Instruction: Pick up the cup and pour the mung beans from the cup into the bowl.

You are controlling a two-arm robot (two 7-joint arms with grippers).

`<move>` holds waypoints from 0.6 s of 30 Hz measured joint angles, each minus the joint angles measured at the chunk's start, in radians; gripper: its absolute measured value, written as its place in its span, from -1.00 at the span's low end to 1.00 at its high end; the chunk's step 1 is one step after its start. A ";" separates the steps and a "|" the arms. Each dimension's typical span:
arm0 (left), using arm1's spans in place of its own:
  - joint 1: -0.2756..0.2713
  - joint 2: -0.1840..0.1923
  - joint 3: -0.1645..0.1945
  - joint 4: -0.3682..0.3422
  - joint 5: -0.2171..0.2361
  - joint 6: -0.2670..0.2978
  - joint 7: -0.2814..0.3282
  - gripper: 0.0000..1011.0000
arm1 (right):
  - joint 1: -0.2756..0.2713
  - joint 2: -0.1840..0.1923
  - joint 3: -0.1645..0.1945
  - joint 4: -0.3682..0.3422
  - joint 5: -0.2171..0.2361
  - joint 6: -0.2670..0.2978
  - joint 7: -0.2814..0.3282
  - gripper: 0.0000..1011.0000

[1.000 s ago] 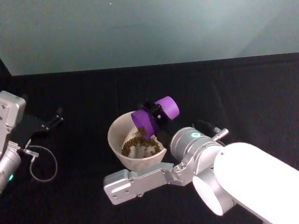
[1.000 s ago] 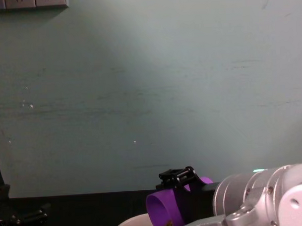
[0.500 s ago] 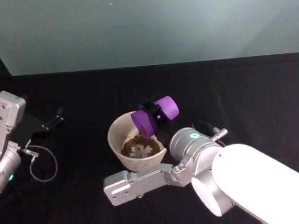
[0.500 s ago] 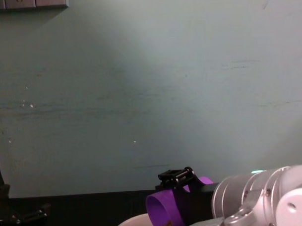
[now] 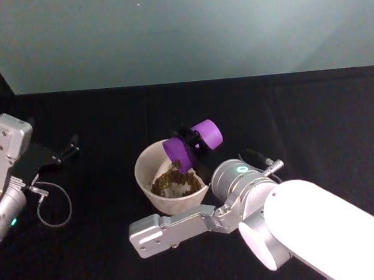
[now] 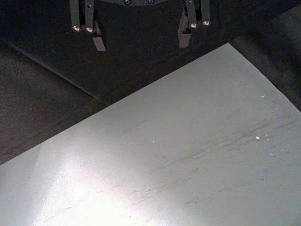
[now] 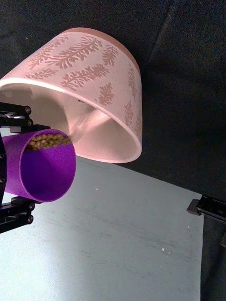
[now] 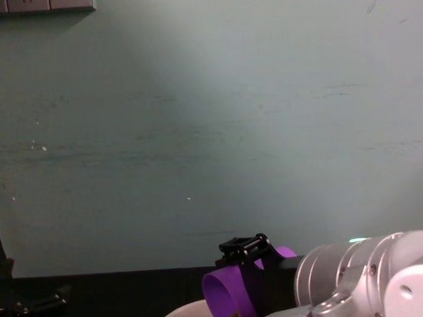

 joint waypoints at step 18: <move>0.000 0.000 0.000 0.000 0.000 0.000 0.000 0.98 | 0.013 0.012 -0.024 -0.004 -0.032 -0.013 0.004 0.44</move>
